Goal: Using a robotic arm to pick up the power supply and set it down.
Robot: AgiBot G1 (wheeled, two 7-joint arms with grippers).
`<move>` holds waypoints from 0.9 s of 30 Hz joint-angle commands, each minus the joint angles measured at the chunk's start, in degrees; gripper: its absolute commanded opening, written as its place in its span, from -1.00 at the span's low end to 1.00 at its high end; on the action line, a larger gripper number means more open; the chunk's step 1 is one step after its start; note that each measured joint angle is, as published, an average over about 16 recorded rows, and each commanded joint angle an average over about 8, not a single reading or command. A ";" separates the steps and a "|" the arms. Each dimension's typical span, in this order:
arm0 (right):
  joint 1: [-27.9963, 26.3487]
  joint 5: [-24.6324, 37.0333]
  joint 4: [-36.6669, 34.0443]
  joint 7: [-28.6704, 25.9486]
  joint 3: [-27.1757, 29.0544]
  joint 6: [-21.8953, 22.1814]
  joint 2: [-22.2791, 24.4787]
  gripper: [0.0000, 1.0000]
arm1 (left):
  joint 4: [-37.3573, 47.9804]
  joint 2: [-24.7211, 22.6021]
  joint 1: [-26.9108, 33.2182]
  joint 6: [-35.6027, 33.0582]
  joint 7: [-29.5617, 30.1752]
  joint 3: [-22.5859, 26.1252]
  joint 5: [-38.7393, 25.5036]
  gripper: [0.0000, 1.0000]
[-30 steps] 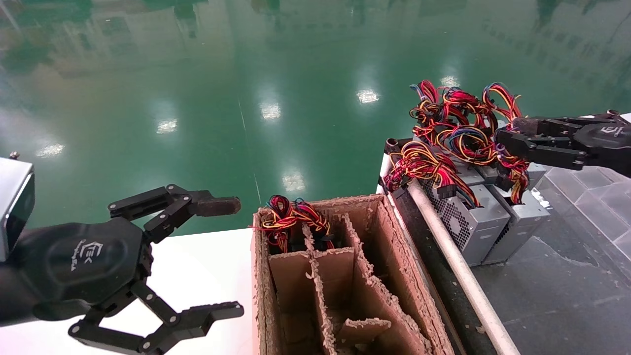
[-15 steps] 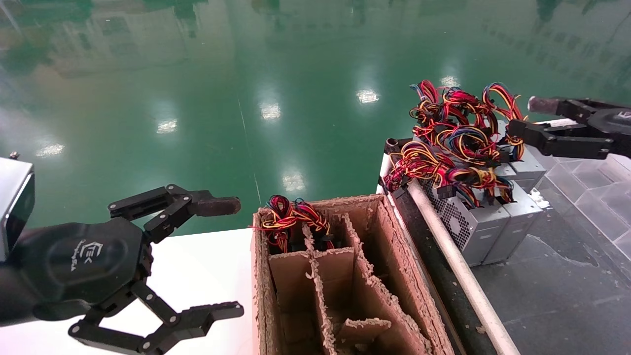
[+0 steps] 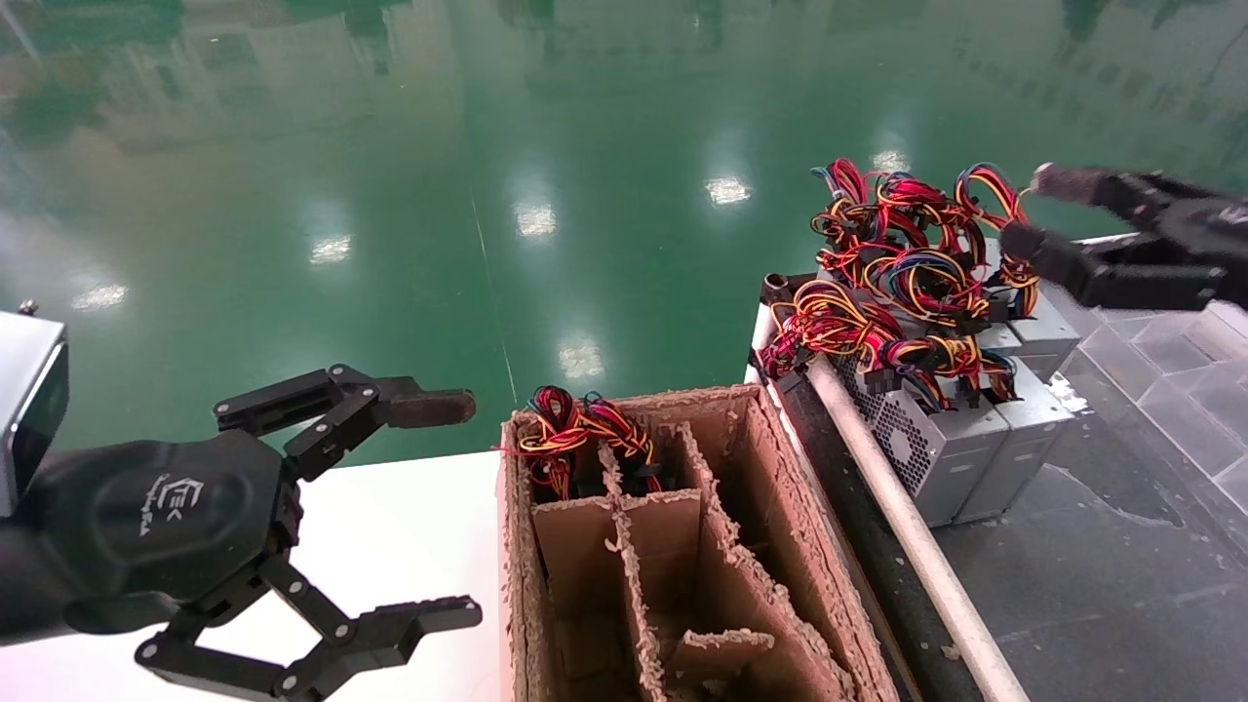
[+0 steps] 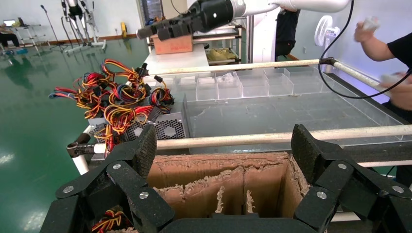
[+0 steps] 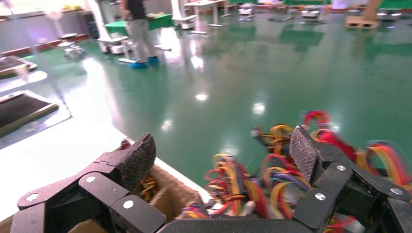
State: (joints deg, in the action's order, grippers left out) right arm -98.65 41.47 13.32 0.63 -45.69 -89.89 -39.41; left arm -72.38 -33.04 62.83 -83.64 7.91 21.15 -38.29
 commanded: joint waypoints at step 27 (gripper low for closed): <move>20.68 0.22 33.60 -6.35 16.54 2.34 2.45 1.00 | 0.00 0.00 0.01 0.00 -0.01 0.01 0.01 1.00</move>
State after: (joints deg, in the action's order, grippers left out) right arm -78.35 41.68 46.30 -5.60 -29.45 -87.59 -37.01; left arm -72.38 -33.03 62.83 -83.64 7.91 21.16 -38.28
